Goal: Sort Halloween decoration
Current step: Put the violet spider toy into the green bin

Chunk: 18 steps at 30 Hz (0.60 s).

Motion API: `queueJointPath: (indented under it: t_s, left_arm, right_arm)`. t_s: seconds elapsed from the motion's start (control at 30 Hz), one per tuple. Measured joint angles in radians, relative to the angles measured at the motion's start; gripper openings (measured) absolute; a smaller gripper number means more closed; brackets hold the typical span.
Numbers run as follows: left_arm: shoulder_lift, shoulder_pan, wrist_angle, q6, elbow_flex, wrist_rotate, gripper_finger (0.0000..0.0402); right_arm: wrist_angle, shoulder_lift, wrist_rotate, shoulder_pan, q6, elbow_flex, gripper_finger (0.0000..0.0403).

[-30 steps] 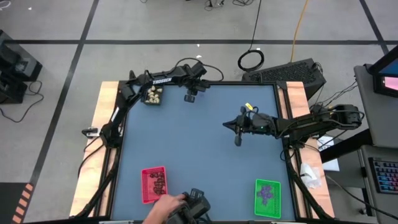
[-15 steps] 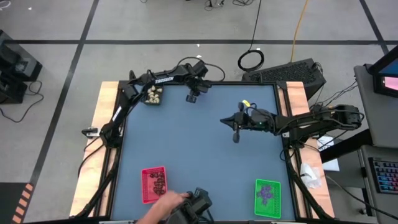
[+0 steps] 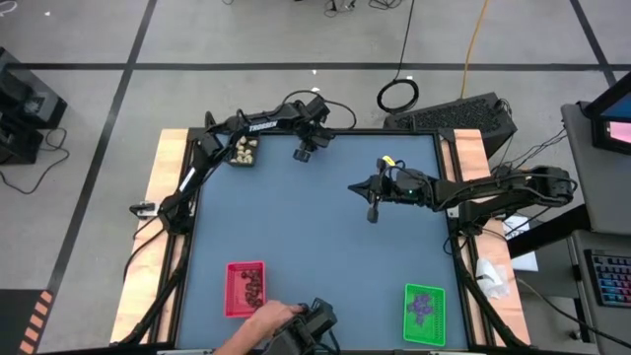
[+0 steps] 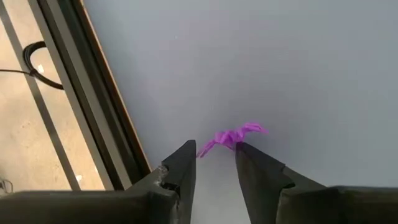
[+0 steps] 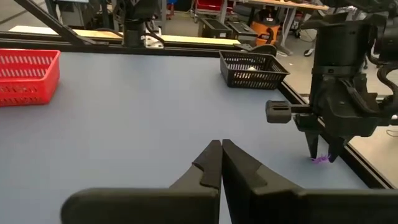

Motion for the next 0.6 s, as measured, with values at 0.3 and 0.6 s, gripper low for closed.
queueJointPath:
  t_s: [0.3,0.6]
  left_arm:
    - [0.003,-0.002,0.001,0.023,0.0,0.005,0.0008]
    - [-0.008,-0.004,-0.011,-0.004,-0.001,0.006,0.0001]
  right_arm:
    - [-0.005,0.0,0.0,-0.004,0.0,0.0,0.0]
    - [-0.066,0.024,0.006,-0.047,0.051,0.0,0.0]
